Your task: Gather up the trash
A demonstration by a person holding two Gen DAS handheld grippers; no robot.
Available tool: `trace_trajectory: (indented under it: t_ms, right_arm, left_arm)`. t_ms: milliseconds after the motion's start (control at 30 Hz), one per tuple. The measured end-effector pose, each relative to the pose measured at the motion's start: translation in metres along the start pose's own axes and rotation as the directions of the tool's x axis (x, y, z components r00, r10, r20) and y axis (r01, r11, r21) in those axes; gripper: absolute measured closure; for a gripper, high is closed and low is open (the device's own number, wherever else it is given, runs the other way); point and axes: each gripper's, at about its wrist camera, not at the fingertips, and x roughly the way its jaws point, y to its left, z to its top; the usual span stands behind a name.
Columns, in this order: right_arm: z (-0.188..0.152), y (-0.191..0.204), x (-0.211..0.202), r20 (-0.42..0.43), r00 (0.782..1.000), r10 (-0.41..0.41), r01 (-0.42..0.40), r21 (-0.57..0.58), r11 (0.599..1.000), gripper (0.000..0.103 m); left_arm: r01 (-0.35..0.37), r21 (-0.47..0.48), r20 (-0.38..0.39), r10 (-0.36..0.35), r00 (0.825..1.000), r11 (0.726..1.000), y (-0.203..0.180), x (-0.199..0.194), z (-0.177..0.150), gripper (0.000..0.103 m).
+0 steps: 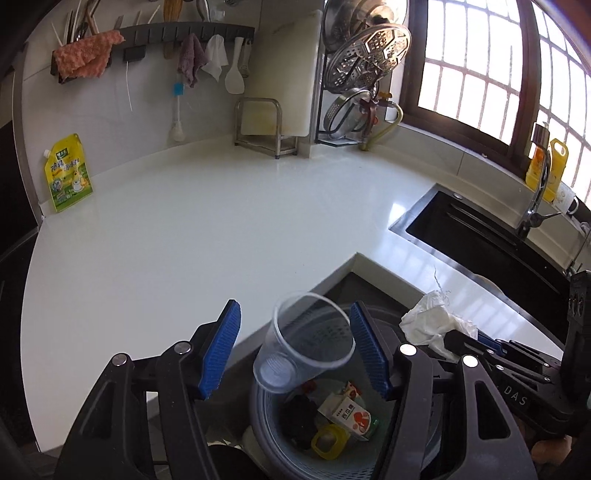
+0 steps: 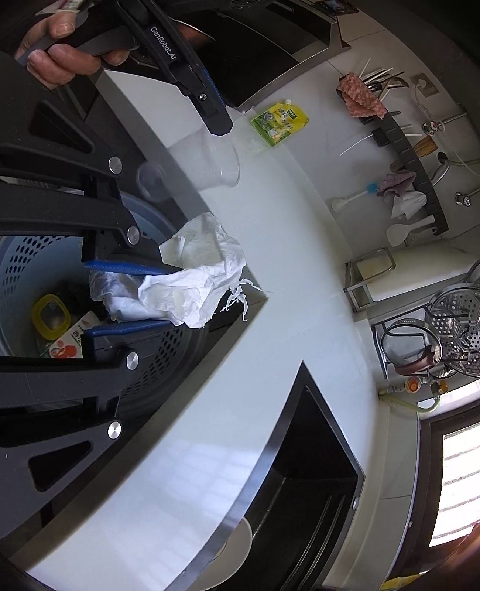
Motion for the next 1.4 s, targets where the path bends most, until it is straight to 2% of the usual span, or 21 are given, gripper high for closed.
trace_trajectory:
  t_ms: [133, 267, 300, 333, 433, 467, 700, 900, 1067, 1133, 1400]
  right_arm:
    - [-0.022, -0.002, -0.002, -0.033, 0.999, 0.013, -0.012, 0.020, 1.000, 0.082]
    - [-0.038, -0.003, 0.000, -0.060, 0.998, -0.018, 0.018, -0.005, 1.000, 0.081]
    - [-0.040, -0.004, -0.001, -0.060, 0.998, -0.024, 0.023, -0.009, 1.000, 0.079]
    - [-0.042, -0.004, -0.002, -0.059, 0.998, -0.027, 0.026, -0.011, 1.000, 0.070]
    - [-0.045, -0.004, -0.007, -0.040, 0.999, -0.029, 0.029, -0.017, 0.999, 0.053]
    - [-0.046, -0.004, -0.009, -0.036, 0.999, -0.031, 0.030, -0.018, 0.999, 0.052]
    - [-0.049, -0.011, -0.014, -0.028, 0.999, -0.019, 0.019, 0.009, 1.000, 0.051]
    - [-0.055, -0.010, -0.018, -0.027, 1.000, -0.011, 0.012, 0.010, 1.000, 0.048]
    - [-0.058, -0.008, -0.021, -0.022, 1.000, -0.020, 0.020, 0.010, 1.000, 0.043]
    - [-0.059, -0.007, -0.023, -0.014, 1.000, -0.026, 0.026, 0.006, 1.000, 0.039]
    - [-0.058, -0.007, -0.032, 0.010, 0.999, -0.045, 0.045, -0.009, 0.999, 0.035]
  left_arm:
    - [0.010, -0.002, -0.034, -0.010, 0.999, 1.000, -0.009, 0.003, -0.022, 0.046]
    - [0.006, 0.011, -0.064, -0.005, 0.998, 1.000, -0.019, 0.011, -0.038, 0.046]
    - [-0.001, 0.017, -0.066, 0.002, 0.998, 1.000, -0.021, 0.012, -0.040, 0.046]
    - [-0.011, 0.021, -0.068, 0.013, 0.998, 1.000, -0.022, 0.012, -0.042, 0.046]
    - [-0.018, 0.013, -0.076, 0.019, 0.997, 1.000, -0.023, 0.012, -0.046, 0.036]
    - [-0.020, 0.008, -0.076, 0.020, 0.997, 1.000, -0.022, 0.011, -0.047, 0.032]
    - [-0.050, -0.003, -0.096, 0.049, 0.994, 0.999, -0.019, 0.011, -0.051, 0.031]
    - [-0.074, -0.010, -0.107, 0.072, 0.992, 0.997, -0.018, 0.009, -0.054, 0.023]
    - [-0.091, -0.014, -0.104, 0.089, 0.991, 0.996, -0.017, 0.005, -0.056, 0.014]
    - [-0.090, -0.018, -0.102, 0.087, 0.991, 0.996, -0.017, 0.004, -0.055, 0.013]
    - [-0.103, 0.001, -0.091, 0.103, 0.991, 0.995, -0.025, -0.002, -0.054, 0.007]
